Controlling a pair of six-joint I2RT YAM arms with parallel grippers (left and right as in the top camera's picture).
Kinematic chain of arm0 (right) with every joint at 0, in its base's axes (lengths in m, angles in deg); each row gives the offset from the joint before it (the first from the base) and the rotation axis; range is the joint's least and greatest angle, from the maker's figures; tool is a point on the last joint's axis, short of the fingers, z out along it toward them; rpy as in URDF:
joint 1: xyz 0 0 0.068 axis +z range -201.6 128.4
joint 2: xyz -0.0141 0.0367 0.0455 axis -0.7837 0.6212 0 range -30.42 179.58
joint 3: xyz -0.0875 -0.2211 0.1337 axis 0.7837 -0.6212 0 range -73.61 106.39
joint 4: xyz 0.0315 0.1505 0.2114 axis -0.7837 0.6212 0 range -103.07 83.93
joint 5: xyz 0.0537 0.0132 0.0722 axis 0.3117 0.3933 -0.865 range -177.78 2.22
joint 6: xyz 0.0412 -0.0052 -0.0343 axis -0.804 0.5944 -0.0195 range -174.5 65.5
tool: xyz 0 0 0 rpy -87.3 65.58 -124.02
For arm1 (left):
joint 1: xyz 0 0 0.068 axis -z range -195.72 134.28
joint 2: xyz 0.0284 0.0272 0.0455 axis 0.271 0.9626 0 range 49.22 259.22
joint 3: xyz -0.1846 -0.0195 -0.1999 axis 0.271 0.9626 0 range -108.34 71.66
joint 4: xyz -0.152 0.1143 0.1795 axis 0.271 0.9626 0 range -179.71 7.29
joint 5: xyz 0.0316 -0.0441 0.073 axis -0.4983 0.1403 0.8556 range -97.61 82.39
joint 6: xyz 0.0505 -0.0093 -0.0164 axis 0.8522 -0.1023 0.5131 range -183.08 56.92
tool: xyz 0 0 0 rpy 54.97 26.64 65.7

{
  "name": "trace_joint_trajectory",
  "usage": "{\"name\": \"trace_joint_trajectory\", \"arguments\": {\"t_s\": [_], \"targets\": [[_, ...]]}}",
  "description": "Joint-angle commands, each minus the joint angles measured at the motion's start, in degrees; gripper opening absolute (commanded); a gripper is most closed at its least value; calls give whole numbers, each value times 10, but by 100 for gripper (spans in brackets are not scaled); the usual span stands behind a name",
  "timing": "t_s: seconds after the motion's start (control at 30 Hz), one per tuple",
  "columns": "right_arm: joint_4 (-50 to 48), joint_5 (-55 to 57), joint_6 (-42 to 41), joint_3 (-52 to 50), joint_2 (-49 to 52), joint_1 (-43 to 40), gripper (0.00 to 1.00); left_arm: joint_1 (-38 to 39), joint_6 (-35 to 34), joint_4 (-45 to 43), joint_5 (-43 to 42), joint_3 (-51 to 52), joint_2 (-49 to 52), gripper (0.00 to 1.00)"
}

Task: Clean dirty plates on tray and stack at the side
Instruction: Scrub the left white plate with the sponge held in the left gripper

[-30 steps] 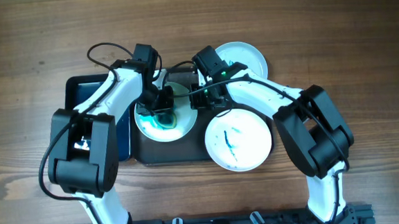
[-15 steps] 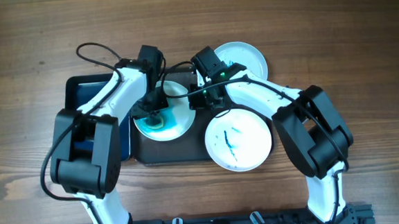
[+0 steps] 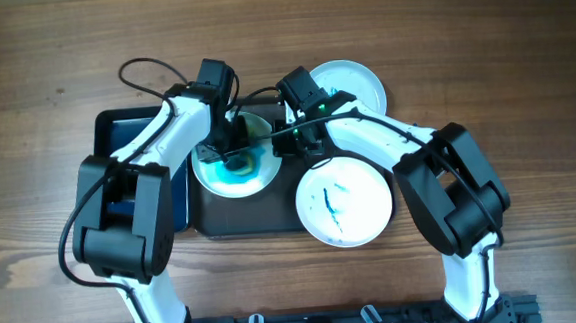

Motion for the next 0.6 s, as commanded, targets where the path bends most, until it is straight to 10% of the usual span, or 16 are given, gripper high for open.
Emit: {"name": "trace_joint_trajectory", "arguments": {"t_s": [0.0, 0.3, 0.4, 0.57], "targets": [[2, 5, -4, -10, 8, -3, 4, -18, -79, 35, 151, 10, 12, 4], [1, 4, -4, -10, 8, -3, 4, 0, 119, 26, -285, 10, 12, 4], [1, 4, -4, -10, 8, -3, 4, -9, 107, -14, -252, 10, 12, 4], [2, 4, -4, -10, 8, -3, 4, -33, -100, -33, 72, 10, 12, 4]]}}
